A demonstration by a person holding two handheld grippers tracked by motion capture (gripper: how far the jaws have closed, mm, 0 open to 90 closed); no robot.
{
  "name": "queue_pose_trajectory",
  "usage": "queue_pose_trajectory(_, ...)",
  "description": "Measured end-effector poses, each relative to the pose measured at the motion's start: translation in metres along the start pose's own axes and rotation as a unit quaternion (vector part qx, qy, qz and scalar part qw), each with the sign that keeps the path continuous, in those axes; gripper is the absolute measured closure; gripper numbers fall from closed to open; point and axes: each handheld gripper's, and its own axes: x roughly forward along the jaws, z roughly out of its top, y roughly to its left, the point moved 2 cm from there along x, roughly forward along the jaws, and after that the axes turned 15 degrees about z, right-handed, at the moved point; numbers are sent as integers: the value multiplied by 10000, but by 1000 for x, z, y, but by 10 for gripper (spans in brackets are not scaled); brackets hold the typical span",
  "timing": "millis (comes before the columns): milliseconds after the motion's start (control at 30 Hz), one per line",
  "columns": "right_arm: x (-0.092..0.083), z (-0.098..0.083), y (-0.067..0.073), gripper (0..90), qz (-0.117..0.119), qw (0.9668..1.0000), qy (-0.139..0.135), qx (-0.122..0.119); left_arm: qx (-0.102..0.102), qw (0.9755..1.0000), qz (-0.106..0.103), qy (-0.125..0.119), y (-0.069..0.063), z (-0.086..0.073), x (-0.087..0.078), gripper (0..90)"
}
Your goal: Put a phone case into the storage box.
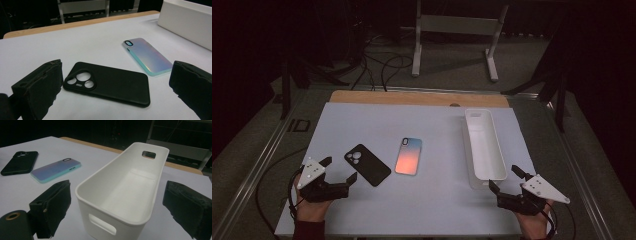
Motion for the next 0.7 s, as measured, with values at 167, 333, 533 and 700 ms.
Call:
queue_pose_trajectory(167, -2, 1, -1, 79, -46, 10000, -25, 16, 73, 9999, 6, 72, -4, 2, 3, 0)
queue_pose_trajectory(333, -3, 1, -2, 78, -116, 9999, -18, 2, 173, 9998, 12, 118, -10, 5, 6, 0)
queue_pose_trajectory(533, -4, 1, -3, 79, -170, 9998, -21, 48, 236, 9995, -33, 192, -18, 8, 12, 0)
queue_pose_trajectory(700, -4, 1, -3, 79, -203, 9998, -30, 39, 332, 9991, -53, 254, -26, 11, 18, 0)
